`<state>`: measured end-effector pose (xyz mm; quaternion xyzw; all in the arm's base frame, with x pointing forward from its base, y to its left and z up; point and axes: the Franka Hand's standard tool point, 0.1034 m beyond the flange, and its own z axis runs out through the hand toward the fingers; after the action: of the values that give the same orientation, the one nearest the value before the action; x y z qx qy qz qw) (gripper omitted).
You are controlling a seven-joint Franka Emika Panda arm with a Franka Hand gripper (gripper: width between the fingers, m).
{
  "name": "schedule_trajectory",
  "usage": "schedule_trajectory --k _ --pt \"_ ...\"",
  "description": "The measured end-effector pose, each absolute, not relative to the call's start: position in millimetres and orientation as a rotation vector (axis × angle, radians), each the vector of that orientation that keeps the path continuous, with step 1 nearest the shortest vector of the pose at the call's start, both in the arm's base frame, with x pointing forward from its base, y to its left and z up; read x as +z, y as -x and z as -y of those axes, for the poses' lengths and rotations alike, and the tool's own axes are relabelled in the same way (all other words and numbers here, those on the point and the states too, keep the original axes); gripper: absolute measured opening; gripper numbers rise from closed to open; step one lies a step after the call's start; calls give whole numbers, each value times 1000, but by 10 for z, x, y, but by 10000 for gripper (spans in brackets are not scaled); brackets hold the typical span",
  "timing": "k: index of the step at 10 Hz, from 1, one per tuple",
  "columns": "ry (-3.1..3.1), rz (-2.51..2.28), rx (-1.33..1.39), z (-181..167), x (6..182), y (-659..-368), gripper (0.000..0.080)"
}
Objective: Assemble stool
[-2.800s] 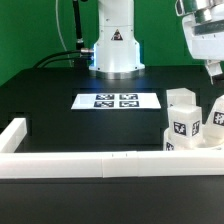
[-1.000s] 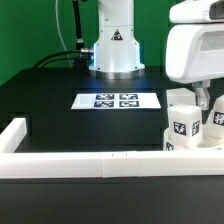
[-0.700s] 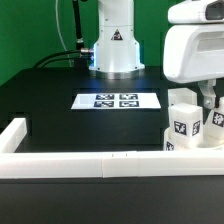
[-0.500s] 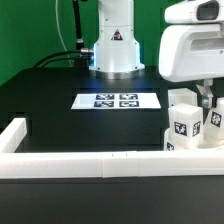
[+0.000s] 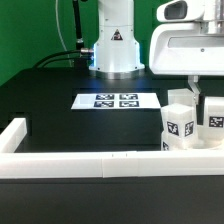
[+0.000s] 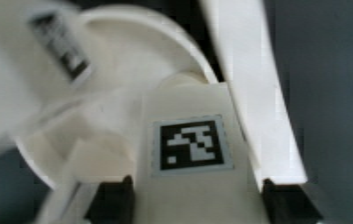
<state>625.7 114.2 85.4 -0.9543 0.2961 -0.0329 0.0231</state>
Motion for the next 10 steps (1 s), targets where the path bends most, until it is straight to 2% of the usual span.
schedule_trajectory --k 2,7,8,10 --pt "2749 -1334 -63 -1173 830 -6251 343" --pt "2483 -1756 -24 -1190 831 -6245 343" --pt "2284 -1997 19 -1163 868 -6269 343" --pt "1783 -2381 50 -1150 823 -6275 343"
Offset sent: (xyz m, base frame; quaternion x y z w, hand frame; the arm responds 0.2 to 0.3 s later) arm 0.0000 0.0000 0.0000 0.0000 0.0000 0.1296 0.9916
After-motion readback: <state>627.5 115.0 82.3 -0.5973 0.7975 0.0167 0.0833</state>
